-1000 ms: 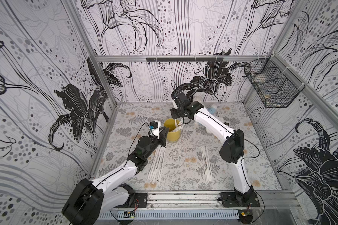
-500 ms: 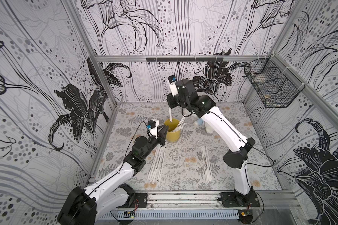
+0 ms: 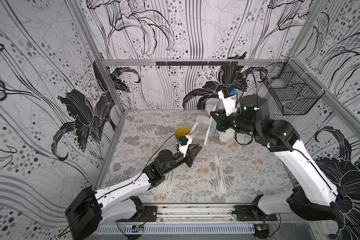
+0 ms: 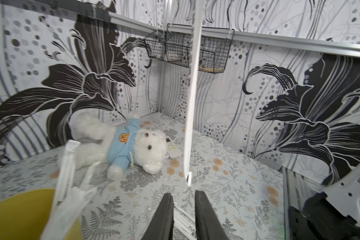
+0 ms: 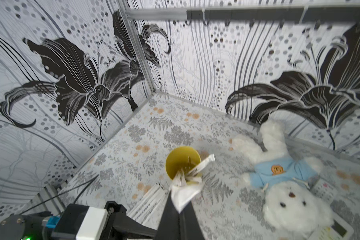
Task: Take the straws out of the storage container
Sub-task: Pick up the straw from the container, then place the straw at the center of the board.
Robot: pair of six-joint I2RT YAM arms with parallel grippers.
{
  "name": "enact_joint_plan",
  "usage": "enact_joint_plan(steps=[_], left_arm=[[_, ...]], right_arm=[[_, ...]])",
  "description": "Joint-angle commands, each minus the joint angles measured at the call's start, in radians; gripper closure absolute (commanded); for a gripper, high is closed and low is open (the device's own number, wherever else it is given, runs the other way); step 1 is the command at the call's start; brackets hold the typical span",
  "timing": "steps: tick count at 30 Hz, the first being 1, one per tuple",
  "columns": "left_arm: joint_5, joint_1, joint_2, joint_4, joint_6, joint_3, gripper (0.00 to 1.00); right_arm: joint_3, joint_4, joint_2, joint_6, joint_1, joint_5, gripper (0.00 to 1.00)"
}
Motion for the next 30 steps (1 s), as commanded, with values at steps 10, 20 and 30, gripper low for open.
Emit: enact_joint_plan(steps=[10, 20, 30], left_arm=[[-0.007, -0.137, 0.127, 0.219, -0.083, -0.045, 0.76], [-0.036, -0.164, 0.171, 0.156, -0.071, -0.029, 0.75], [0.006, -0.162, 0.243, 0.137, -0.016, 0.006, 0.75]], right_arm=[[-0.515, -0.111, -0.129, 0.115, -0.136, -0.036, 1.00], [-0.744, -0.025, -0.054, 0.123, -0.233, -0.227, 1.00], [-0.706, -0.043, 0.109, 0.016, -0.323, -0.324, 0.99]])
